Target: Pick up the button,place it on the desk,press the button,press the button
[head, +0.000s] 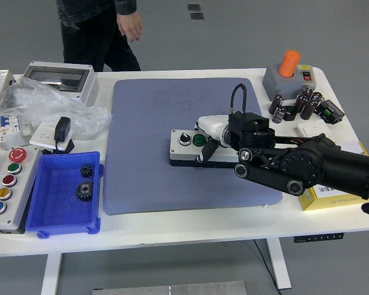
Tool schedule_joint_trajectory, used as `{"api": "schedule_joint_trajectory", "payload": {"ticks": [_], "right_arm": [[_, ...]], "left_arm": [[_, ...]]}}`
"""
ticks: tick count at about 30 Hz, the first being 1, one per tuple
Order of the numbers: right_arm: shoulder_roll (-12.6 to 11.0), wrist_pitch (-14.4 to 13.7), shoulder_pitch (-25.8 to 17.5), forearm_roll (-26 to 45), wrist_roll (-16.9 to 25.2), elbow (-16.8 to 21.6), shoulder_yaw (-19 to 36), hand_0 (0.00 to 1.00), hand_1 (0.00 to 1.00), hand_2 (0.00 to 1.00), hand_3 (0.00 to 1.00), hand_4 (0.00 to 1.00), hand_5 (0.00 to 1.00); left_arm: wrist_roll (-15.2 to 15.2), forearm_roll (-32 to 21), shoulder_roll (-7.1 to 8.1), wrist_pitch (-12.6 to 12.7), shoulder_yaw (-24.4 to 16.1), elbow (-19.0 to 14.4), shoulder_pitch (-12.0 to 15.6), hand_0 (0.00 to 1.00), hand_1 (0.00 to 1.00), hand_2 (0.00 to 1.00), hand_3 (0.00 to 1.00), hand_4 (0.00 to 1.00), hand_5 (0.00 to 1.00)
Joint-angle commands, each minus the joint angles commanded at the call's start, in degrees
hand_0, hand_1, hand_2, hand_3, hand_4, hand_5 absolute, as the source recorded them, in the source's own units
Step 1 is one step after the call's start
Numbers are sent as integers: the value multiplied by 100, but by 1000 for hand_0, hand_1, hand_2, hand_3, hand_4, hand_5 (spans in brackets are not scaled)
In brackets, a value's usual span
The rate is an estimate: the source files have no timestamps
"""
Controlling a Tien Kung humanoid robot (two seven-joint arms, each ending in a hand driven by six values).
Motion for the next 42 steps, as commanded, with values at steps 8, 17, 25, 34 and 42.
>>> {"api": "schedule_joint_trajectory", "payload": {"ticks": [8, 17, 25, 34, 42], "right_arm": [[-24, -50, 15, -113, 52, 103, -54, 730, 739, 838, 881, 844, 158], [-71, -251, 46, -95, 113, 199, -192, 744, 772, 901, 932, 891, 205], [-136, -437, 45, -73, 151, 301, -316, 765, 802, 959, 989, 946, 272], [-515, -652, -5, -639, 112, 1085, -93, 765, 807, 983, 998, 998, 390], [-1180, -667, -506, -1528, -136, 2059, 810, 764, 807, 983, 998, 998, 458]], "left_arm": [[-12, -42, 5, -5, 35, 4, 9, 586, 628, 606, 612, 555, 374], [-19, -43, 5, -25, 31, 5, -11, 585, 627, 604, 612, 554, 373], [-22, -46, 8, -38, 37, 6, -13, 587, 627, 603, 612, 554, 373], [-35, -43, -1, -43, 31, 5, -6, 586, 627, 602, 612, 554, 372], [-51, -18, -15, -35, -37, 2, -1, 585, 626, 602, 612, 555, 372]]}}
